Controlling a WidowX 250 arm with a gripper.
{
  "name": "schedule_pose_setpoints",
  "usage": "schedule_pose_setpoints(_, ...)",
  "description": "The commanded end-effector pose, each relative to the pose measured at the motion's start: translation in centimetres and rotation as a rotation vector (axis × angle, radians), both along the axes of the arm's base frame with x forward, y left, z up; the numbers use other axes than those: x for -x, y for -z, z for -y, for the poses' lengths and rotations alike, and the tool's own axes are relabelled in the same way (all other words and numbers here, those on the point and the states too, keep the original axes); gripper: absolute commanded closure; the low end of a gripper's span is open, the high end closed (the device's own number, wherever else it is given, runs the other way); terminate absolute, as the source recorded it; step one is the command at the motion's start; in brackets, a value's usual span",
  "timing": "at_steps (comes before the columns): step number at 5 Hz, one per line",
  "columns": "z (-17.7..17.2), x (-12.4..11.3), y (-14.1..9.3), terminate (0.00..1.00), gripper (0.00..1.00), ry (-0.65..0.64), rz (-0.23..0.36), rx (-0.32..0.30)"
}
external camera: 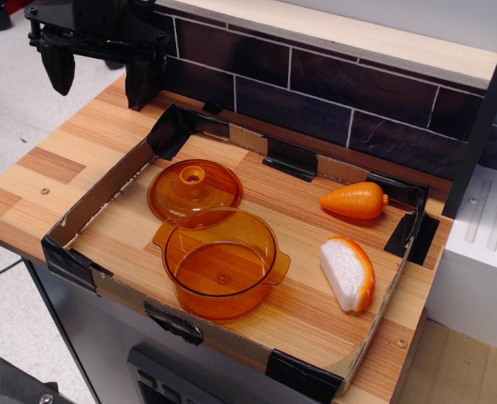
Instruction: Put carrot in pot
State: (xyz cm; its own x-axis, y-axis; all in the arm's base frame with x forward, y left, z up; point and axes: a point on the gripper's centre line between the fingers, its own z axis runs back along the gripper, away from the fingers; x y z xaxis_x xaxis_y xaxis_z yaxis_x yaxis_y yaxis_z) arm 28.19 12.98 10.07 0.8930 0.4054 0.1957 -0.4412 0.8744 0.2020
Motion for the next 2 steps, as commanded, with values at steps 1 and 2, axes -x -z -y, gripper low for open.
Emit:
schedule_pose_setpoints(1,0.0,0.0,0.0,0.00,0.00,0.000,0.000,0.000)
schedule_pose_setpoints(2,2.3,-1.0,-0.3,0.00,0.00,0.225,0.017,-0.048)
